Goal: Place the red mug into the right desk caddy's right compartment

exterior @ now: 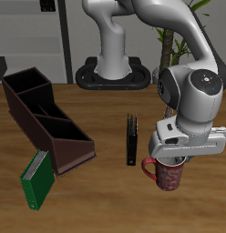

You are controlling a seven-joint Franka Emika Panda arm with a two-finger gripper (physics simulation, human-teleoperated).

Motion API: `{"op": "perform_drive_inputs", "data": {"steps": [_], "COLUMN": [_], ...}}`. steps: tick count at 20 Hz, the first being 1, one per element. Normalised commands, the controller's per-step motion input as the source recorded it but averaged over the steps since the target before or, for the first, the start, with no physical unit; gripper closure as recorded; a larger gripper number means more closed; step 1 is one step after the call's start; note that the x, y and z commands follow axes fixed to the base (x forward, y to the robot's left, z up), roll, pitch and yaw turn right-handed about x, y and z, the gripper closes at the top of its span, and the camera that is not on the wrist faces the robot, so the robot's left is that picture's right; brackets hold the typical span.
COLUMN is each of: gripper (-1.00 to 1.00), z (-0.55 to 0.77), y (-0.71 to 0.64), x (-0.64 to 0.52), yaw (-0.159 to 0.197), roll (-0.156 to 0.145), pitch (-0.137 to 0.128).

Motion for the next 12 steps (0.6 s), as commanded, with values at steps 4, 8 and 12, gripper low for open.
{"op": "perform_drive_inputs", "data": {"steps": [4,8,12], "gripper": [1.0,1.0,1.0], "z": [0.7,0.84,0.99], "y": [-0.18,-0.1,-0.05], "x": [-0.08,-0.2,-0.37], "yaw": [-0.014,-0.019,-0.009], "roll": [-0.02,-0.011,0.009], "pitch": [-0.091,-0.111,-0.128]}}
